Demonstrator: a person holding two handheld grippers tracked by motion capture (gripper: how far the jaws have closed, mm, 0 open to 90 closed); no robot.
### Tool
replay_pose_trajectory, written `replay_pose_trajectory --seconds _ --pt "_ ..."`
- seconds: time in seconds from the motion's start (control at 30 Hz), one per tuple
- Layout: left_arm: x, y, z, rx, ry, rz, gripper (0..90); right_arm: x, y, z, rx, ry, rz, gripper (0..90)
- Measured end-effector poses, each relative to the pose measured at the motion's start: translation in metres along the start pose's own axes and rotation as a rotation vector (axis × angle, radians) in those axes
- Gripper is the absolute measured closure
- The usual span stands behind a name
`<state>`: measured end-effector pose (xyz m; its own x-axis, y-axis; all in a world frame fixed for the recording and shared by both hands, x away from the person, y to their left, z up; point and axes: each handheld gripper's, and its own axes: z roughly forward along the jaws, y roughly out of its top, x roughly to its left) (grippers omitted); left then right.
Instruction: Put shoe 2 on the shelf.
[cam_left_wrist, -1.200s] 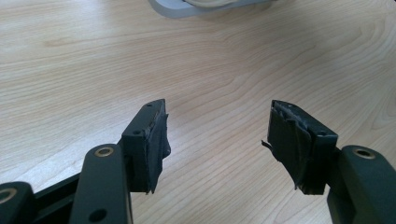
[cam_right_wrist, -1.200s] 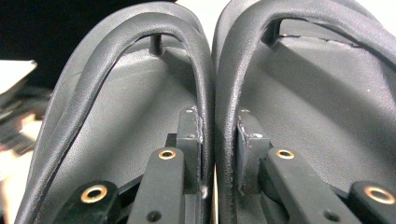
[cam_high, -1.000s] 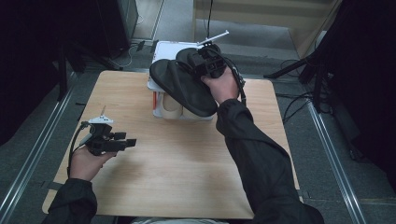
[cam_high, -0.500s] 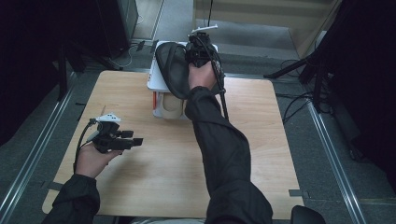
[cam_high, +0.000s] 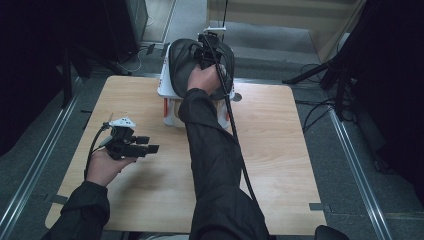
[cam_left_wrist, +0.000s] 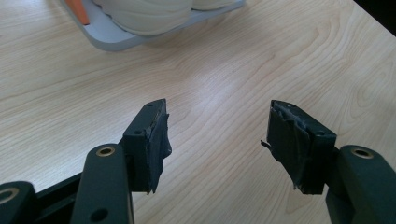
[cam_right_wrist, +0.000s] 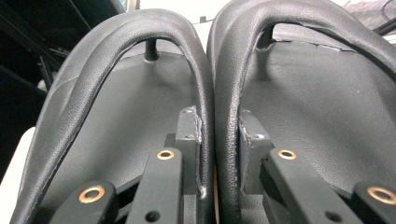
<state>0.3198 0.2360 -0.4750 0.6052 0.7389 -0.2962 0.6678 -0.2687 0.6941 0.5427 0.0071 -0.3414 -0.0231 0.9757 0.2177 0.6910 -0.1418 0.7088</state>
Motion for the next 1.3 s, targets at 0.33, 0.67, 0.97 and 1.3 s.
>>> replay_pose_trajectory --seconds 0.33,0.67,0.97,1.3 --pt "-0.0001 0.0012 0.0016 0.002 -0.005 0.001 39.2 -0.0012 0.0017 0.0032 -0.005 0.022 0.011 72.9" --pt "0.0 0.0006 0.001 0.004 0.006 0.0 39.2 0.0013 0.0002 0.0002 -0.003 0.07 0.003 57.8" --pt "0.0001 0.0006 0.001 0.004 0.007 0.001 39.2 0.0032 0.0 0.0003 0.005 0.116 0.021 55.5" --pt "0.0005 0.0008 0.001 0.004 0.009 0.004 39.2 0.0009 0.0014 -0.0017 0.01 0.119 -0.001 54.7"
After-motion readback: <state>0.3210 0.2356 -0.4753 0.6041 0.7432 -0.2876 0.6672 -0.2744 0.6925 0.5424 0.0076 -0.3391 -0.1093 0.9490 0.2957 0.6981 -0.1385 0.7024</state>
